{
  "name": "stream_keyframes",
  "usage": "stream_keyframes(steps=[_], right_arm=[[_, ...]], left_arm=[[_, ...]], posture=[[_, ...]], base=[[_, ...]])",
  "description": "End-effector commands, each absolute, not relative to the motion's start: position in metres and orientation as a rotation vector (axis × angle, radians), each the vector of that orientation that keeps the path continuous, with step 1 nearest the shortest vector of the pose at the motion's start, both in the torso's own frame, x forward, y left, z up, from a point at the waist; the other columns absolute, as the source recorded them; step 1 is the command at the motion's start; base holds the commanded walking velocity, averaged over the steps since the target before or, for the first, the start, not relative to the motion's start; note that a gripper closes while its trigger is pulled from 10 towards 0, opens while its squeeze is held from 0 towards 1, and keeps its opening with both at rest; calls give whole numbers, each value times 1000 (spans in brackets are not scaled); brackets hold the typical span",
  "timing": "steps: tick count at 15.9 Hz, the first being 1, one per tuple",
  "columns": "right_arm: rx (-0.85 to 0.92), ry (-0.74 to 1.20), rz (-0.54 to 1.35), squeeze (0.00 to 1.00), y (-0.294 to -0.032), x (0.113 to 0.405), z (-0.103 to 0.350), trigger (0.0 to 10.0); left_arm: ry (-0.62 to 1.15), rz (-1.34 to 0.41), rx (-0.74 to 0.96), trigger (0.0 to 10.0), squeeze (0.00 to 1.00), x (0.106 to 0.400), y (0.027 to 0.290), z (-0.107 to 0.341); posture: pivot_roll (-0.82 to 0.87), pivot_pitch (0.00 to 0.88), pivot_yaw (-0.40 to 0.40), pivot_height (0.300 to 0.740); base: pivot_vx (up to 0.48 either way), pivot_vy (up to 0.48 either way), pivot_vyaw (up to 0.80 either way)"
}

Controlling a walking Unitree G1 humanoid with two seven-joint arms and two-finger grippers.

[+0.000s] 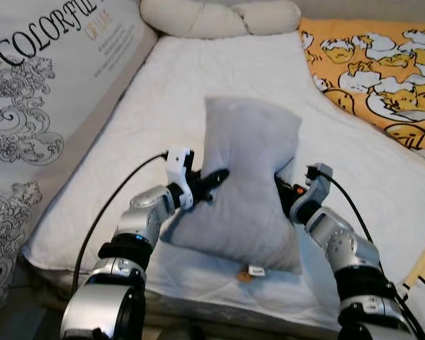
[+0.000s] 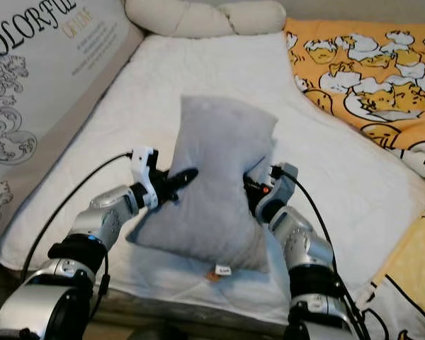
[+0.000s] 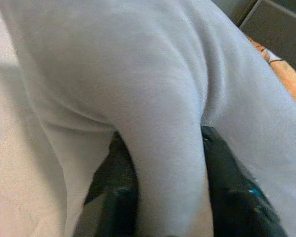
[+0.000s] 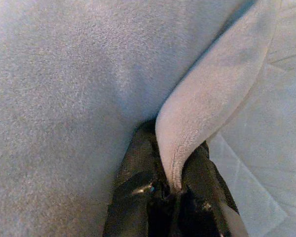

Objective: Clean up the room

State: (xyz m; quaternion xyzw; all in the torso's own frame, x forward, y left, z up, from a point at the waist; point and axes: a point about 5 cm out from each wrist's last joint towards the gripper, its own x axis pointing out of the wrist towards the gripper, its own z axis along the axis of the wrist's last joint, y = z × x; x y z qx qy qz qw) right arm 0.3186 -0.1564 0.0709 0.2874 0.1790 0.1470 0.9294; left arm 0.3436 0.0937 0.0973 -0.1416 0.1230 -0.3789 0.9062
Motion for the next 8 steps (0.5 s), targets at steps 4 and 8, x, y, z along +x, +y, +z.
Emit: stream_keyframes(steps=[4,8], right_arm=[[618,166,337,0,-146,314,109,0],[625,125,314,0,-142,311,114,0]], left_arm=[[148,-813,-209,0,0,336,81,120],[136,-809,-171,0,0,331,86,124]], posture=[[2,0,84,740],[14,0,82,740]], base=[[0,0,0],[0,0,0]])
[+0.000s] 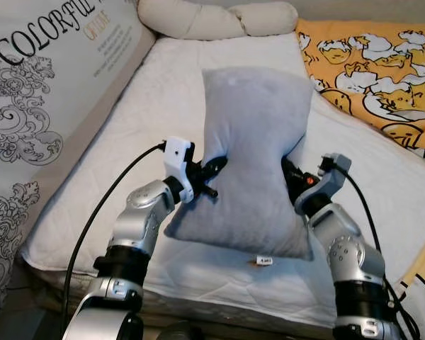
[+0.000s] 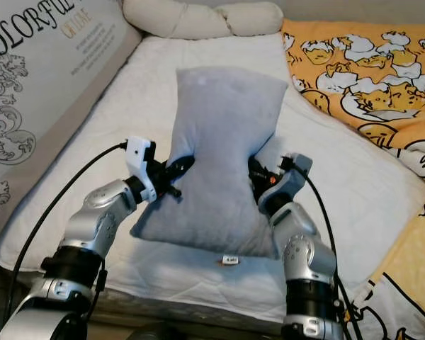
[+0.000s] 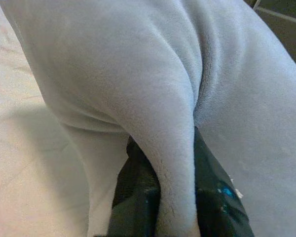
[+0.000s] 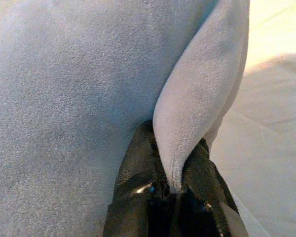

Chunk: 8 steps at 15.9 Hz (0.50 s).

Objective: Clean up the room

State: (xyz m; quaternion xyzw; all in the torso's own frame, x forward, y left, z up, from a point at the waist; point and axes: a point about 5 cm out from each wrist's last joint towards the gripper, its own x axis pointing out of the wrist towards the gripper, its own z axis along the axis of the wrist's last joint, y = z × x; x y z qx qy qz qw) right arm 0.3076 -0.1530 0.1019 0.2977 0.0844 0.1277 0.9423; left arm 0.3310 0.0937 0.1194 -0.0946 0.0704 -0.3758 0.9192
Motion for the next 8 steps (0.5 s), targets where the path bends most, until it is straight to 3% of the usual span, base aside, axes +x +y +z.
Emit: stream_keyframes(steps=[1,3,4,5,8], right_arm=[[600,128,309,0,-142,309,114,0],[533,135,289,0,-142,307,113,0],[510,138,283,0,-141,306,114,4706],[488,137,276,0,-140,306,115,10000],[462,139,280,0,-137,304,115,10000]], left_arm=[[138,-799,-150,0,0,329,88,124],[94,-762,-89,0,0,329,89,128],[71,-741,-68,10000,0,329,89,131],[55,-700,-69,10000,0,330,93,135],[75,-695,-42,10000,0,326,97,135]], posture=[[13,0,83,740],[11,0,83,740],[10,0,84,740],[15,0,78,740],[28,0,65,740]], base=[[0,0,0],[0,0,0],[0,0,0],[0,0,0],[0,0,0]])
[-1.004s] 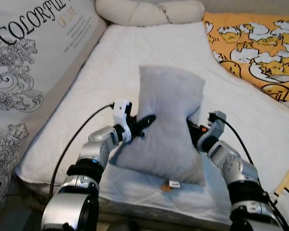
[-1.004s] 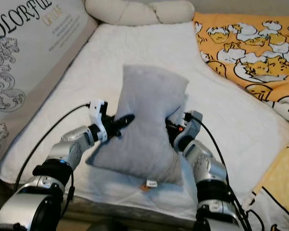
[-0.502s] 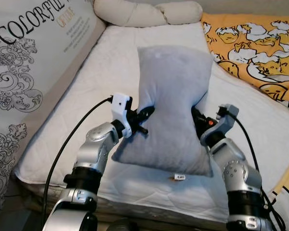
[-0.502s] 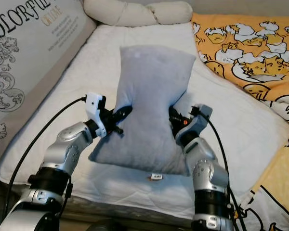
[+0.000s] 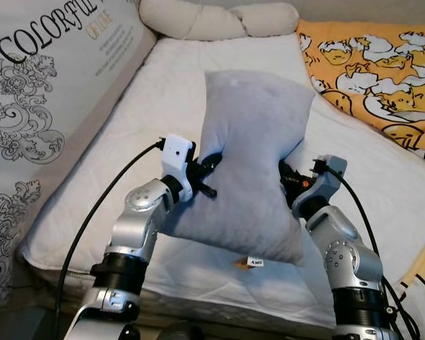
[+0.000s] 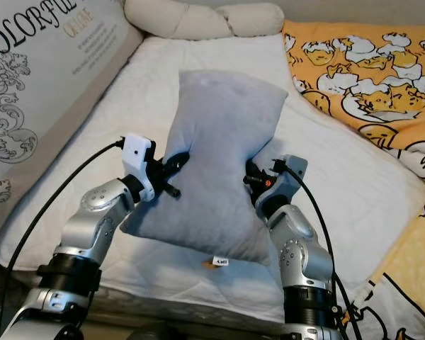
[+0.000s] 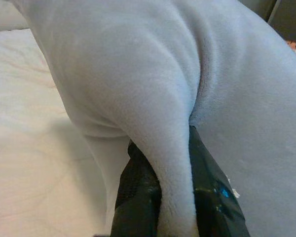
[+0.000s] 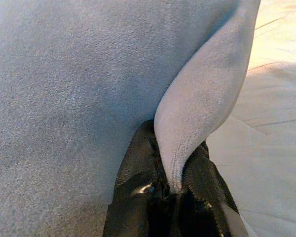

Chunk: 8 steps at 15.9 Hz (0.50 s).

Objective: Clean up the room

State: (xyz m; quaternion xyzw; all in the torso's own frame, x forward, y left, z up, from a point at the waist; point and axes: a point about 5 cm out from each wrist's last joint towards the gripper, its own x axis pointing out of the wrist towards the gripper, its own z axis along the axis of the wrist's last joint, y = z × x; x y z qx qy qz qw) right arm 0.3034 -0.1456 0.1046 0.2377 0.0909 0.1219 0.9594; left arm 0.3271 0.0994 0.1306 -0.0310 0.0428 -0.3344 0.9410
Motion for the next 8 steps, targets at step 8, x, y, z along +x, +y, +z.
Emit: stream_keyframes(steps=[8], right_arm=[[438,158,270,0,-136,305,114,10000]], left_arm=[[64,-651,-14,10000,0,332,98,143]], posture=[[48,0,50,740]], base=[[0,408,-384]])
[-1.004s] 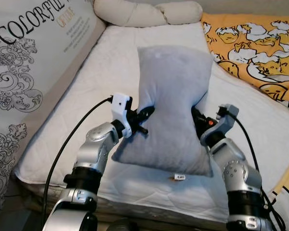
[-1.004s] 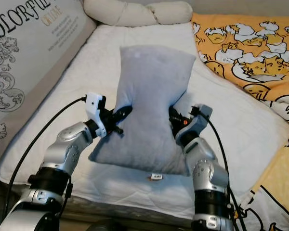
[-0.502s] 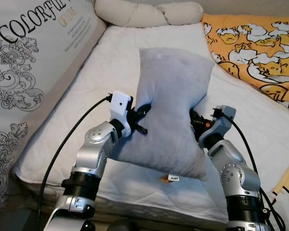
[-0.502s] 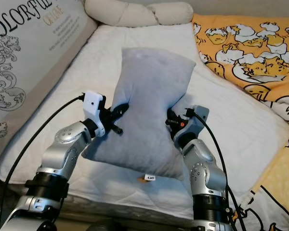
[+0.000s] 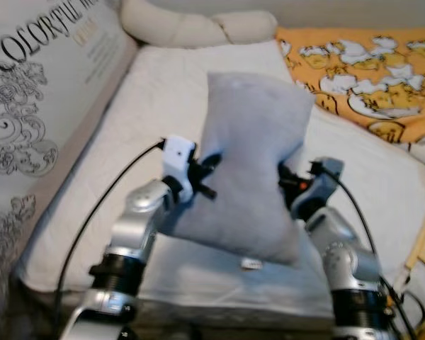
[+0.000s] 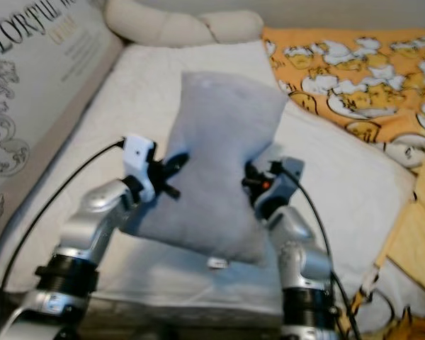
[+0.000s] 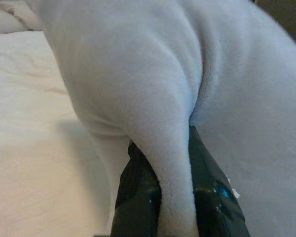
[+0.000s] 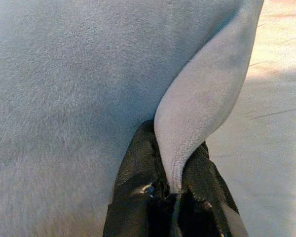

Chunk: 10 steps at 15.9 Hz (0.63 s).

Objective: Clean up the room

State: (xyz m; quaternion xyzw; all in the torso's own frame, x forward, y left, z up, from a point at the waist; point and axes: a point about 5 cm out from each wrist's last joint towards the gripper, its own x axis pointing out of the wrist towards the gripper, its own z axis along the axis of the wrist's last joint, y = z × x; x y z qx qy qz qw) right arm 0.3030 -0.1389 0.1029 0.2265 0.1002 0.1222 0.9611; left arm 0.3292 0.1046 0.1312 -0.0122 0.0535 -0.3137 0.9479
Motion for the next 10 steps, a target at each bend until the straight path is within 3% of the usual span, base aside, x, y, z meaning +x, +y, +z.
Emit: stream_keyframes(steps=[1,10], right_arm=[[441,162,267,0,-136,305,113,10000],[448,164,232,0,-137,305,112,10000]], left_arm=[[63,-649,-12,10000,0,332,98,143],[74,-666,7,10000,0,335,94,144]], posture=[[47,0,55,740],[36,0,81,740]], base=[[0,420,0],[0,419,0]])
